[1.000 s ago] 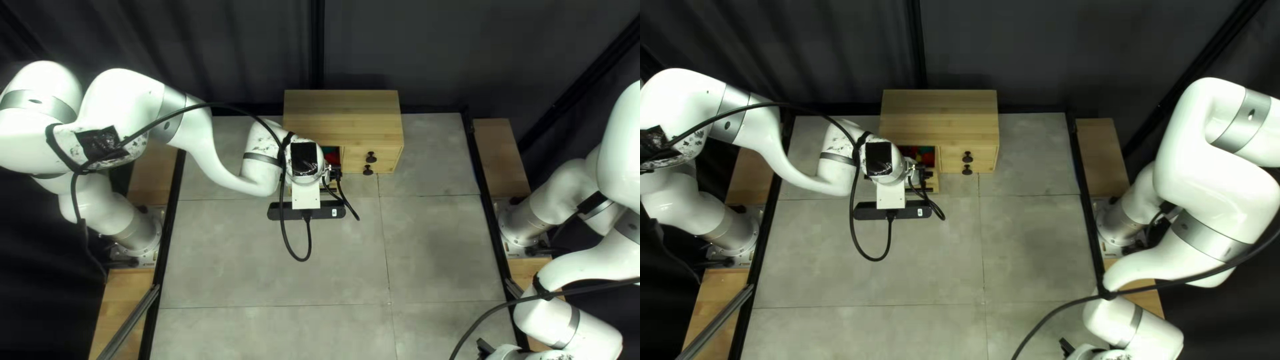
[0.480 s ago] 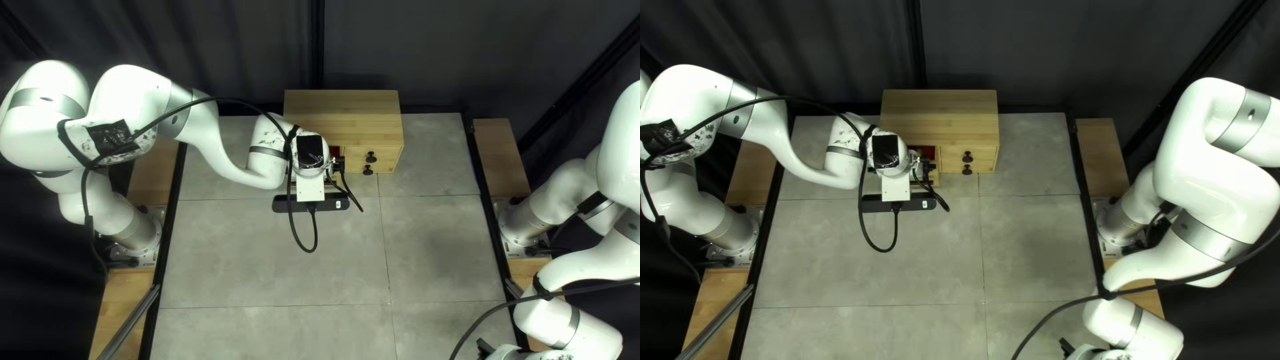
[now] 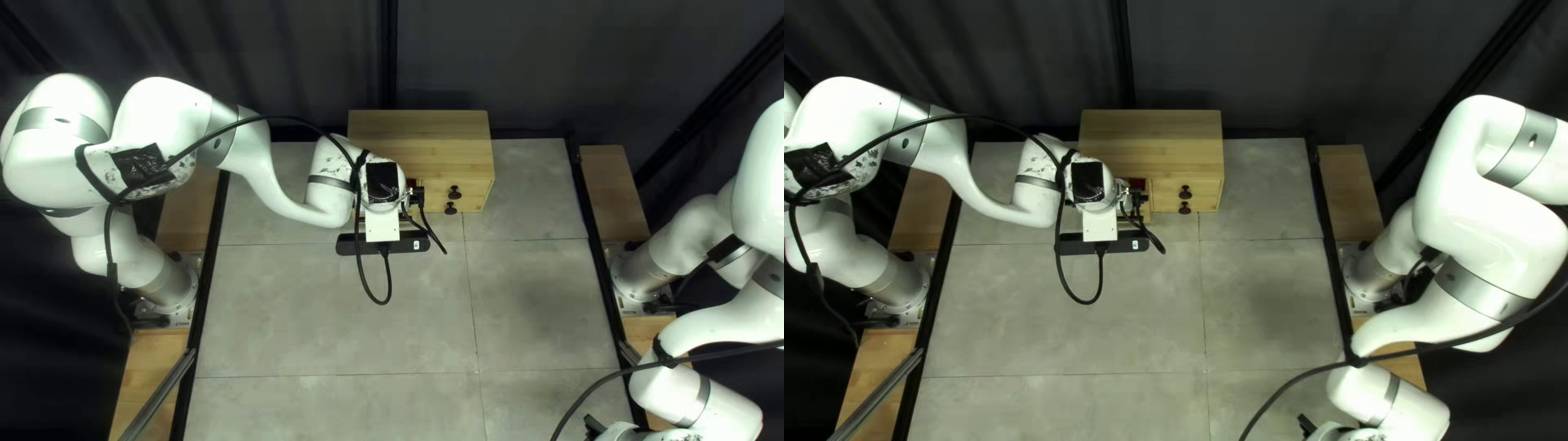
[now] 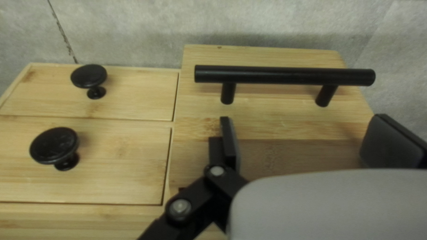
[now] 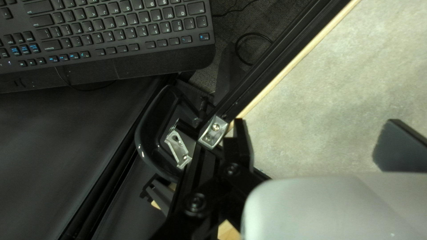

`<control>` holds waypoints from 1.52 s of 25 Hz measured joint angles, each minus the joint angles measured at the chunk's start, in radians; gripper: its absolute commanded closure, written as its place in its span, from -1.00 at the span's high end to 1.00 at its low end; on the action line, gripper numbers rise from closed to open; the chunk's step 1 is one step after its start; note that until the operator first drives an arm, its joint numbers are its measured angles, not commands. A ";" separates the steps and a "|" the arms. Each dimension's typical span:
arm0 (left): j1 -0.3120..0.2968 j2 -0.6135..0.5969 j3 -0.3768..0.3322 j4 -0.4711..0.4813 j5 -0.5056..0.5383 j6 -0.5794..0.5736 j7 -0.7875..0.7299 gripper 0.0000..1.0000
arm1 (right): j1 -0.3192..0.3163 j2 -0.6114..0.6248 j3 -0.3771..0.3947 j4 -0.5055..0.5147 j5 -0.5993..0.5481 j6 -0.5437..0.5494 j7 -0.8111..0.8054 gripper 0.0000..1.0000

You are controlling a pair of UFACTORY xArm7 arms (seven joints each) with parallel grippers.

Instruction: Open drawers and place objects into drawer and close

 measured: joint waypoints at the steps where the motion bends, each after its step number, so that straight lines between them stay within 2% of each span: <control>1: 0.001 0.000 0.001 -0.001 0.001 -0.001 -0.001 1.00 | 0.000 0.000 0.000 0.000 0.000 0.000 0.000 1.00; 38: 0.024 -0.004 0.024 0.007 0.010 -0.007 0.000 1.00 | 0.000 0.000 0.000 0.000 0.000 0.000 0.000 1.00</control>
